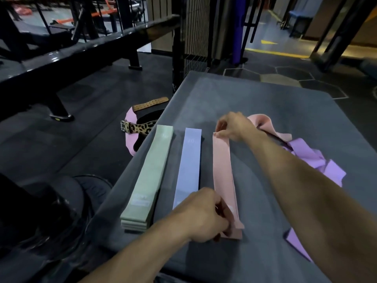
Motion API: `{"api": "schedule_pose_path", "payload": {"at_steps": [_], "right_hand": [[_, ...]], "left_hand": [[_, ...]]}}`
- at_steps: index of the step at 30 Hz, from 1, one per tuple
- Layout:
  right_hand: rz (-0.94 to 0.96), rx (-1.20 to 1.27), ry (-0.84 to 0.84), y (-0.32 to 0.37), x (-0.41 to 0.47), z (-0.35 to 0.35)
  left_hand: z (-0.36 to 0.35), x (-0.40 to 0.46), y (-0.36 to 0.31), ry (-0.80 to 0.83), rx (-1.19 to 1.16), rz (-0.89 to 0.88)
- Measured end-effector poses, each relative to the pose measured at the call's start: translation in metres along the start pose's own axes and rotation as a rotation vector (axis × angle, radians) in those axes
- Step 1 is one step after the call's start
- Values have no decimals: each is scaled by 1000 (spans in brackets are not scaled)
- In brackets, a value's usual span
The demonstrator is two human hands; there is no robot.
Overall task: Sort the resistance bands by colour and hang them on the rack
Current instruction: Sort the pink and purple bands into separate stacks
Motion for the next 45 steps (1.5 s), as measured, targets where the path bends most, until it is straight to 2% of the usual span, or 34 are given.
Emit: {"api": "schedule_pose_path", "payload": {"at_steps": [8,24,32,36,39,42,45], "right_hand": [[8,18,15,-5,-2,-6],[-54,-63,14,4,-3,-12],[-68,-81,4,5,-2,-15],[-71,-80,-23,4,-4,-18],[-59,-73,-36,5,-6,-20],[-41,-70,-48,3,-8,-21],[-35,-75,-44,4,-9,-21]], "left_hand": [[-5,-2,-6,3,-49,-2],[-18,1,-16,27,64,138],[-22,3,-19,28,205,178],[-19,-1,-19,-18,352,144],[-14,-2,-22,-144,463,68],[-13,1,-29,-317,717,64],[-19,6,-35,-348,886,105]]}}
Point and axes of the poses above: each hand's wrist, its own x-axis towards the middle knuckle, its own z-axis out of the back of the hand, y = z × x, the point moved 1 cm from there along x, towards the middle knuckle, and after that the axes turned 11 degrees about y, right-handed, at the moved point
